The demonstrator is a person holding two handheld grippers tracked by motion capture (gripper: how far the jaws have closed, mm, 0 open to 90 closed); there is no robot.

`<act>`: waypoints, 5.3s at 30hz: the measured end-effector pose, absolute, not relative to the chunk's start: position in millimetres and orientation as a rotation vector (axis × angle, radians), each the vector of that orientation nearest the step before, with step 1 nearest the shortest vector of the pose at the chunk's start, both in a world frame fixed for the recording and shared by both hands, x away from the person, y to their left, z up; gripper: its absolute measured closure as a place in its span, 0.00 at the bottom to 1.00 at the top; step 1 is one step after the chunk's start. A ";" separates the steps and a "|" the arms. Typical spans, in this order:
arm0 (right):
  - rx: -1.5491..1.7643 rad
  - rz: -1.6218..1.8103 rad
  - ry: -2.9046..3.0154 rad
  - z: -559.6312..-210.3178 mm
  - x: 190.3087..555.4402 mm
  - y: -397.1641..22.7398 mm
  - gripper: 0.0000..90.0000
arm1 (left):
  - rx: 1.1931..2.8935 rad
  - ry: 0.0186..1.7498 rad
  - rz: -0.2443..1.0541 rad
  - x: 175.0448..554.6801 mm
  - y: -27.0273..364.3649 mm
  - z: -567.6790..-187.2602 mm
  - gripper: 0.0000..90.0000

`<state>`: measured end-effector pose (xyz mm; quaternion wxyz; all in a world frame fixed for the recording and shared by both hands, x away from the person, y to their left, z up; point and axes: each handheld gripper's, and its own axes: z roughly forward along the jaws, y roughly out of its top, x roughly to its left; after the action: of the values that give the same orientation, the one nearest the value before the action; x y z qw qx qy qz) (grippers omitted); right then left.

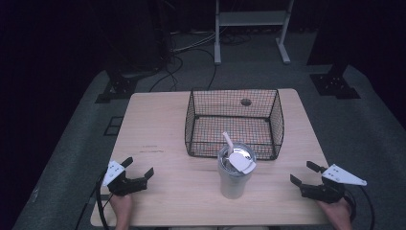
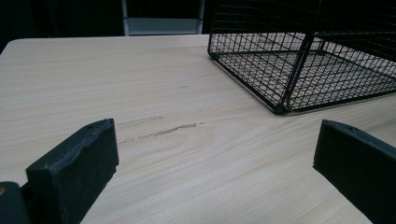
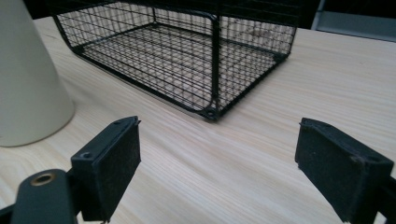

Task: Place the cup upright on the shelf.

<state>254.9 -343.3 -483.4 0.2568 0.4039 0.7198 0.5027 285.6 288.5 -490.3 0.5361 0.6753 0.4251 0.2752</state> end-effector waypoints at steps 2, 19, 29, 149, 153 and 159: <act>1.062 1.360 1.965 -480.2 254.6 -337.3 0.15 | 1.606 1.005 0.661 284.9 287.9 -490.4 0.00; 0.879 1.363 2.060 -455.7 252.7 -301.4 0.11 | 1.616 0.999 0.656 285.1 287.5 -490.5 0.00; 0.783 1.457 2.119 -438.8 249.5 -280.5 0.09 | 1.616 0.997 0.657 284.9 287.3 -490.5 0.00; 0.528 1.812 2.166 -368.2 319.5 -152.7 0.10 | 1.609 0.985 0.654 284.2 289.4 -490.1 0.00; 0.533 1.822 2.145 -356.2 334.2 -151.5 0.10 | 1.606 0.983 0.656 284.2 289.4 -490.2 0.00; 0.525 1.789 2.143 -338.5 354.4 -146.1 0.10 | 1.604 0.980 0.656 284.2 289.5 -490.3 0.00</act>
<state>354.4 -146.1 -338.5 0.1500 0.1826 0.7460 0.6227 284.2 289.5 -490.3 0.5443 0.6759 0.4129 0.2764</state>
